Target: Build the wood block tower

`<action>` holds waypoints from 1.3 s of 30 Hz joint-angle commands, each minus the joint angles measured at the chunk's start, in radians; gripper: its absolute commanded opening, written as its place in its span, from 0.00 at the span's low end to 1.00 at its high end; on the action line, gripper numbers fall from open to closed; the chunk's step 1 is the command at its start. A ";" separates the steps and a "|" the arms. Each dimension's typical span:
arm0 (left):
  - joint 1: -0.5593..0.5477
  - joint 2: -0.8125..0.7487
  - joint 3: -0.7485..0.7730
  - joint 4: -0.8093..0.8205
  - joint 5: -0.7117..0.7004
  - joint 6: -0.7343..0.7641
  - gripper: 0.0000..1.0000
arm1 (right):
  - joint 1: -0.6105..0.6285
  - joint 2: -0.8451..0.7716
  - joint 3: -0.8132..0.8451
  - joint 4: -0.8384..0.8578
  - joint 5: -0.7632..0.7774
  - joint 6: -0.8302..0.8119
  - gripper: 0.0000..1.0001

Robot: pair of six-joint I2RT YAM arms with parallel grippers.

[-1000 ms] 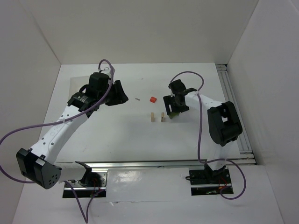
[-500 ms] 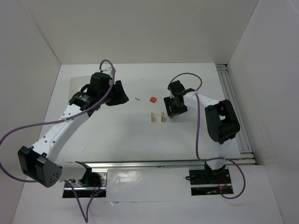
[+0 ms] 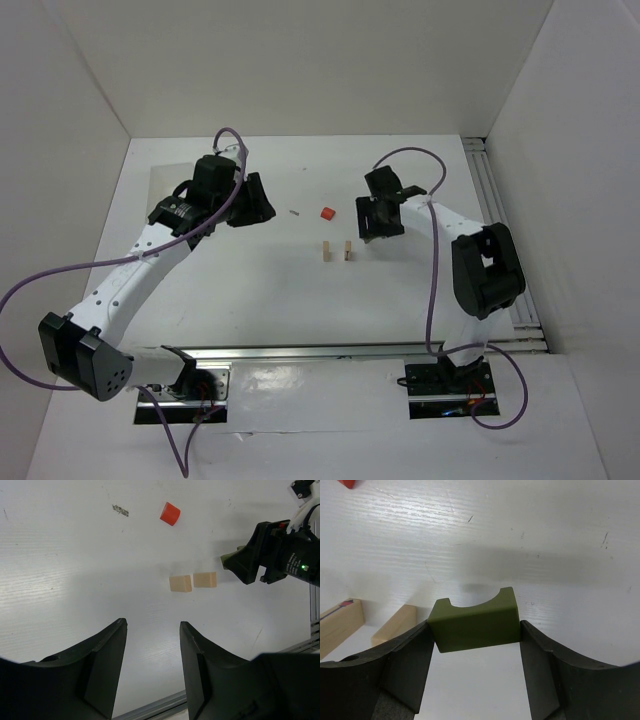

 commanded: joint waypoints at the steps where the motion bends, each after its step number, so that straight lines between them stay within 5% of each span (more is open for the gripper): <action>1: -0.003 -0.006 0.028 0.018 0.013 0.014 0.59 | -0.016 -0.056 0.032 -0.034 0.034 0.096 0.47; 9: -0.012 -0.006 0.008 0.018 0.012 0.023 0.59 | -0.027 -0.026 -0.049 0.038 0.116 0.294 0.47; 25: -0.012 -0.025 -0.001 0.009 0.012 0.032 0.59 | -0.027 0.106 -0.017 0.078 0.153 0.359 0.47; 33: -0.012 -0.006 -0.001 0.009 0.012 0.032 0.59 | -0.027 0.115 0.003 0.078 0.143 0.273 0.77; 39: -0.012 -0.006 0.008 0.009 0.021 0.032 0.59 | -0.027 0.115 0.023 0.049 0.156 0.221 0.80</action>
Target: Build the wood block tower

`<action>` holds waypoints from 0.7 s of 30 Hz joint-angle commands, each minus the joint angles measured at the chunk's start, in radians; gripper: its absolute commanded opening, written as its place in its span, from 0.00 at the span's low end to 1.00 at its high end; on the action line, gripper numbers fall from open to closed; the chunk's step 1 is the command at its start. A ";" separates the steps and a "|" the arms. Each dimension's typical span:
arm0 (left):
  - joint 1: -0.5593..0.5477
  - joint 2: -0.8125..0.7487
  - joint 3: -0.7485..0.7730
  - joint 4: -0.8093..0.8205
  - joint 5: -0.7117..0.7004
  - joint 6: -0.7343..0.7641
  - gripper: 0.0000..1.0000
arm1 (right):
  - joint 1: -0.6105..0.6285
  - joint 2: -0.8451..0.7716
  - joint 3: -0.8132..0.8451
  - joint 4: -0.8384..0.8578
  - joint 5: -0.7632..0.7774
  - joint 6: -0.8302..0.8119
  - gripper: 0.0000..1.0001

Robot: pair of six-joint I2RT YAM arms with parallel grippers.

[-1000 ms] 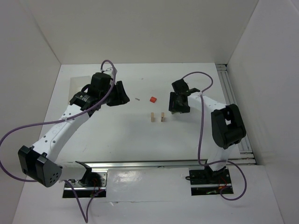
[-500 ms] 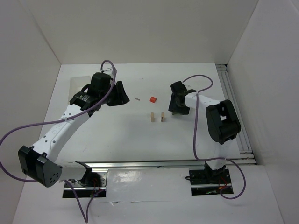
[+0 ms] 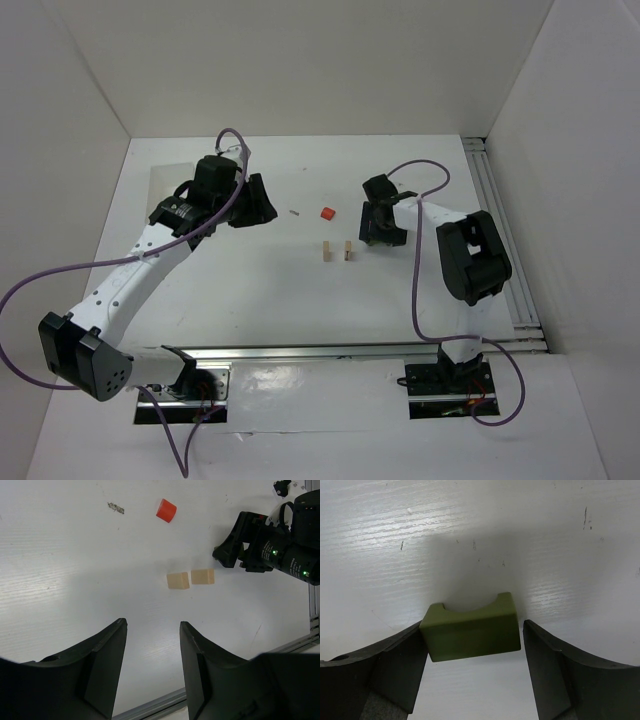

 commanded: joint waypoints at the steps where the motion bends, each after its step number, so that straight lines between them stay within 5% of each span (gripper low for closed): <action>1: -0.004 0.003 0.008 0.010 0.011 0.025 0.59 | -0.005 0.005 0.042 0.003 0.019 -0.053 0.80; 21: -0.004 0.021 0.017 0.010 0.029 0.025 0.57 | 0.022 -0.055 0.033 0.049 0.008 -0.136 0.79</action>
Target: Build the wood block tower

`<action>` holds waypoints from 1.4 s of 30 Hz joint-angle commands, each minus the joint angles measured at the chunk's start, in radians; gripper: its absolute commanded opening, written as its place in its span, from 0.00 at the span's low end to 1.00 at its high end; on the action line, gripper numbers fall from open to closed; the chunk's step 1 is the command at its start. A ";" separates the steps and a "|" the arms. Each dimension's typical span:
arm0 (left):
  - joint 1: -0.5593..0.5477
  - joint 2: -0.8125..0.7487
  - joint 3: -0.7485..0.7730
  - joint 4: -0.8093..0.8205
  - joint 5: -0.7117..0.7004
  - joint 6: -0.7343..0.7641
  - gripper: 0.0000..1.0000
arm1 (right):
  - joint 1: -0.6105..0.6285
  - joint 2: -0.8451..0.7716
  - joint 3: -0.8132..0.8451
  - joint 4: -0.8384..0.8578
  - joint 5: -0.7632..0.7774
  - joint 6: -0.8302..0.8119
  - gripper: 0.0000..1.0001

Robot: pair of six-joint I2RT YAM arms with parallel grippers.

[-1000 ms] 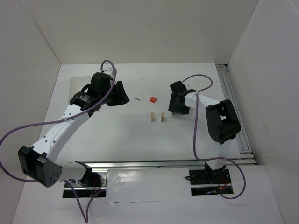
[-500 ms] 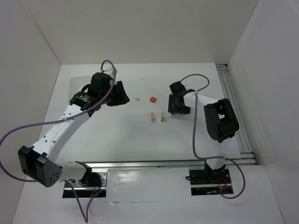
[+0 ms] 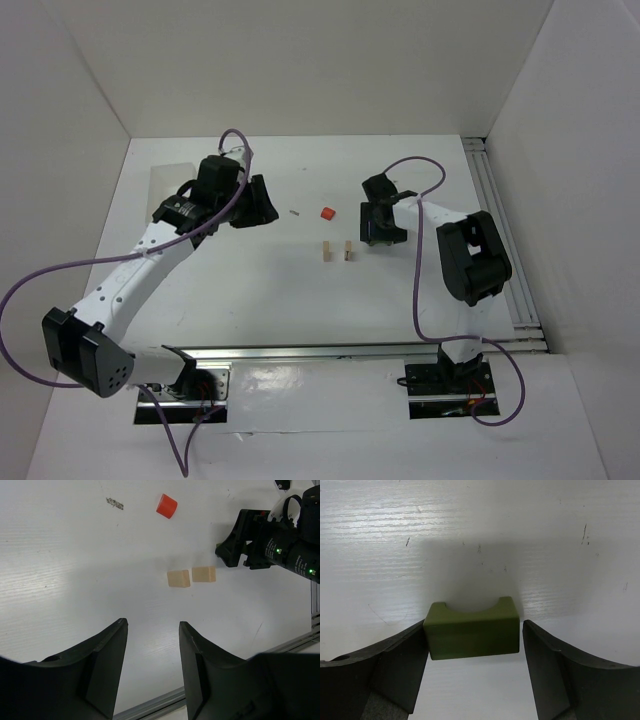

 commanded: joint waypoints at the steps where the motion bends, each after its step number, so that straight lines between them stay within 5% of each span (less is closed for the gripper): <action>1: -0.004 0.004 0.017 0.010 0.017 0.025 0.57 | 0.016 -0.054 0.027 0.044 0.008 -0.014 0.79; 35: -0.004 0.013 0.017 0.010 0.026 0.034 0.57 | 0.025 -0.073 0.037 0.054 0.040 0.015 0.74; 42: -0.004 0.013 0.017 0.010 0.026 0.043 0.57 | 0.025 -0.073 0.037 0.054 0.040 0.034 0.56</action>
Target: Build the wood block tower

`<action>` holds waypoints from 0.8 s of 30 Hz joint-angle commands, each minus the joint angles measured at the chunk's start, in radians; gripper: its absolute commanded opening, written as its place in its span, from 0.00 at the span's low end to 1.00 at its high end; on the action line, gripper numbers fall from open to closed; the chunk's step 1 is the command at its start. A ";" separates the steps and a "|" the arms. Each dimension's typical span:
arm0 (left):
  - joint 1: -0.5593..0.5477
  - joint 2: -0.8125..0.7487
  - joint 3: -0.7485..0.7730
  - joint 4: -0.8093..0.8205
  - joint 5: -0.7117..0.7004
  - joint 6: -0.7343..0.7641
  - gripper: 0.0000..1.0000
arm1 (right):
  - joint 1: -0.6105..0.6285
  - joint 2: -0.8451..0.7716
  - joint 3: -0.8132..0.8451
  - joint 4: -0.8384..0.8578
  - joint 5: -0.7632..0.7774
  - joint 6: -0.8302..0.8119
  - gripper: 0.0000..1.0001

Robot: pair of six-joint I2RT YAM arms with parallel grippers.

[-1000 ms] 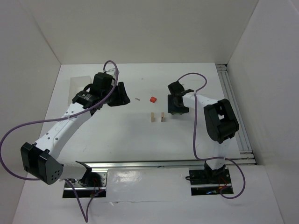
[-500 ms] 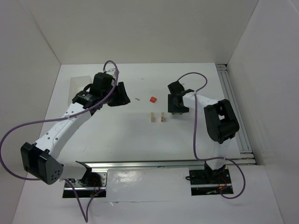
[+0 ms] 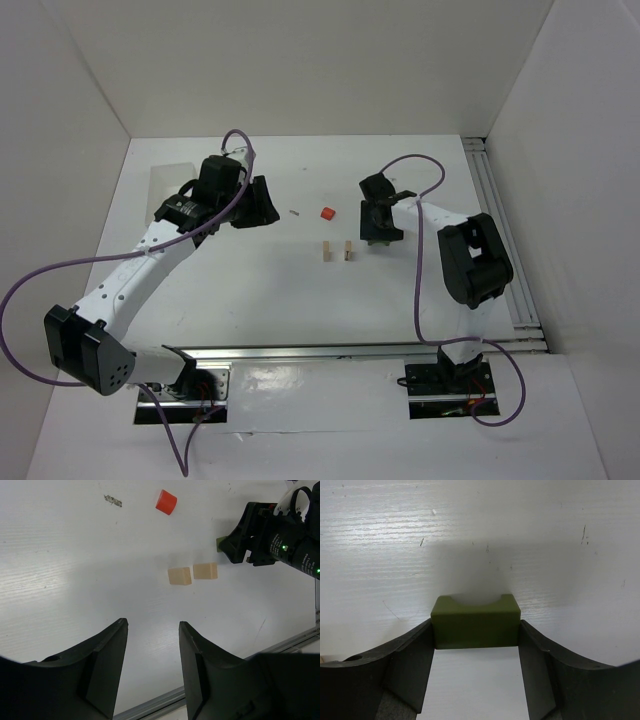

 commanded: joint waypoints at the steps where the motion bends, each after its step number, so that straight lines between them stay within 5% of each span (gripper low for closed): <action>1: -0.004 0.000 0.017 0.010 0.013 0.024 0.57 | 0.000 -0.059 0.037 0.050 0.012 0.016 0.55; 12: -0.004 -0.009 0.017 -0.010 -0.051 0.033 0.57 | 0.026 -0.230 0.098 -0.067 0.065 0.073 0.51; 24: 0.039 -0.028 0.017 -0.028 -0.061 0.051 0.57 | 0.272 -0.232 0.259 -0.275 0.123 0.280 0.51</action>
